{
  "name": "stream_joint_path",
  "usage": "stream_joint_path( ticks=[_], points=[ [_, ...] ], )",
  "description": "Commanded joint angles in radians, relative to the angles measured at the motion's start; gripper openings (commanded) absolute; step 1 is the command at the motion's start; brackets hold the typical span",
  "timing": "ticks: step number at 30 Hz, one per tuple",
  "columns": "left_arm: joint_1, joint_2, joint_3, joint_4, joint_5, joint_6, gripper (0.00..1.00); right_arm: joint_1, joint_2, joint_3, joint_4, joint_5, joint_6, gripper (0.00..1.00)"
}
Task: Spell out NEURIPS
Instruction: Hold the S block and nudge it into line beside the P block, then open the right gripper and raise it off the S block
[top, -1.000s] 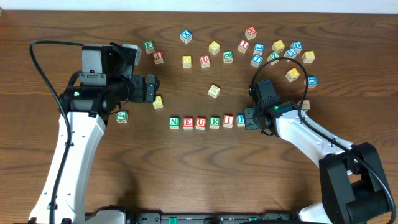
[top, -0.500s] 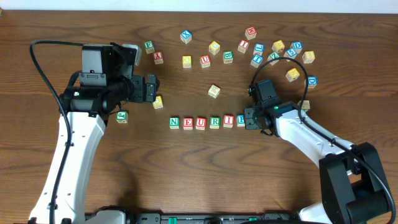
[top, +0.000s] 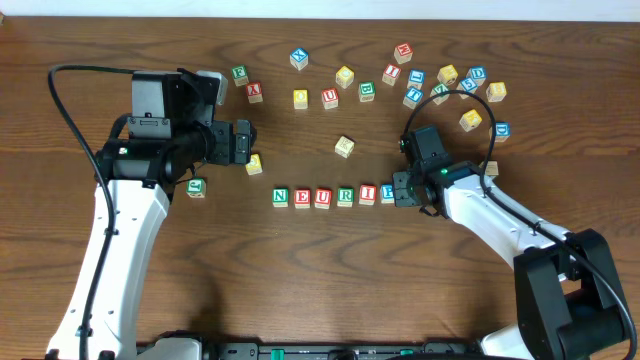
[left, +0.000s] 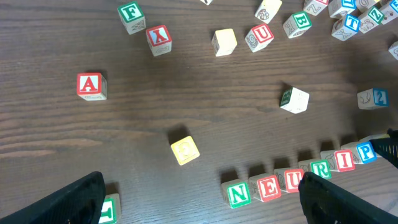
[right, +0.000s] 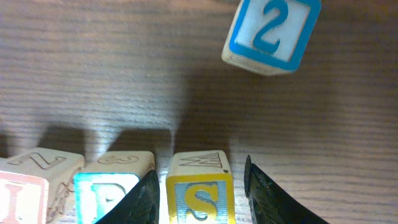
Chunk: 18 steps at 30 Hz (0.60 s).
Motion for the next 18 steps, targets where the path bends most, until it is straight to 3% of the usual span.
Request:
stream_joint_path(
  ticks=[1,18],
  points=[
    [0.003,-0.009,0.024,0.0,0.012,0.006,0.98,0.005,0.007,0.037,-0.005,0.019,-0.016,0.39],
    [0.003,-0.009,0.024,0.0,0.012,0.006,0.98,0.005,0.007,0.182,-0.115,0.09,-0.036,0.39]
  ],
)
